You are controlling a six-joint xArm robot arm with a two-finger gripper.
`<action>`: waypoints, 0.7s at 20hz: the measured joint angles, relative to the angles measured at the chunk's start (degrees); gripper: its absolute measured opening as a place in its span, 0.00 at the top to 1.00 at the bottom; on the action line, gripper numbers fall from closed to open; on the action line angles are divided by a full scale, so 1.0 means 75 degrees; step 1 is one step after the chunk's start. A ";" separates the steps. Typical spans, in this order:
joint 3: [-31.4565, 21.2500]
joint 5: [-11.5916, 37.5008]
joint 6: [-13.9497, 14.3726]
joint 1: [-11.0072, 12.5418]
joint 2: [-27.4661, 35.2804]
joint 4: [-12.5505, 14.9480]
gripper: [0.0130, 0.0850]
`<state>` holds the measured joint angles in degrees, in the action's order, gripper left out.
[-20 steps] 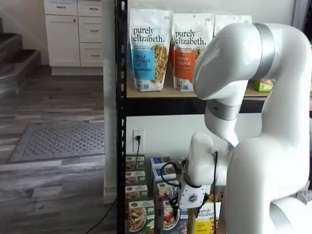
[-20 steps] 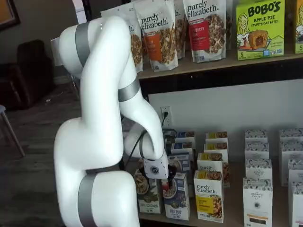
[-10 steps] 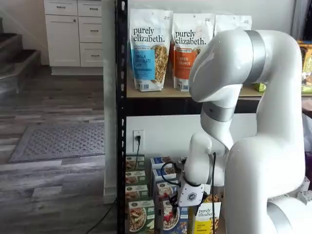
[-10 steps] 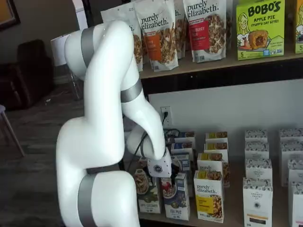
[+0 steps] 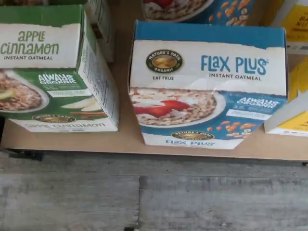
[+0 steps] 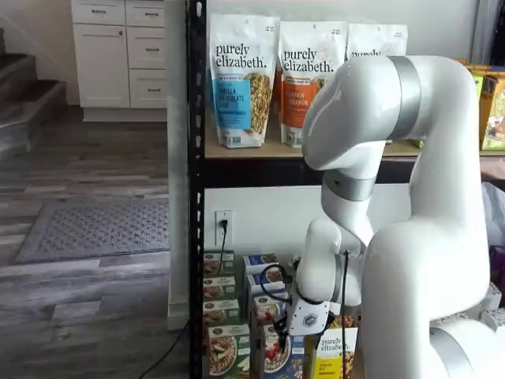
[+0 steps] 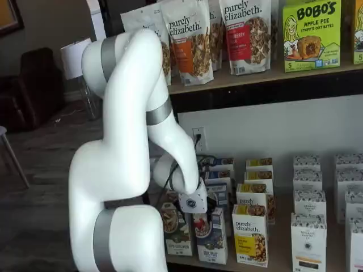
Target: Pick up the blue and white box that is on the bottom shelf, the second box from the left
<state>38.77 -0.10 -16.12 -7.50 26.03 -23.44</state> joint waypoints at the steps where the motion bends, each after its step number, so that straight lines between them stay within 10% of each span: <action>1: 0.0020 0.0033 -0.0146 -0.0037 0.0031 -0.0181 0.00; 10: 0.0417 -0.0156 -0.2788 -0.0503 0.0290 -0.3278 0.00; 14: 0.0403 -0.0133 -0.2929 -0.0497 0.0277 -0.3422 0.00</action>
<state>41.80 -1.10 -38.09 -11.22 28.10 -49.11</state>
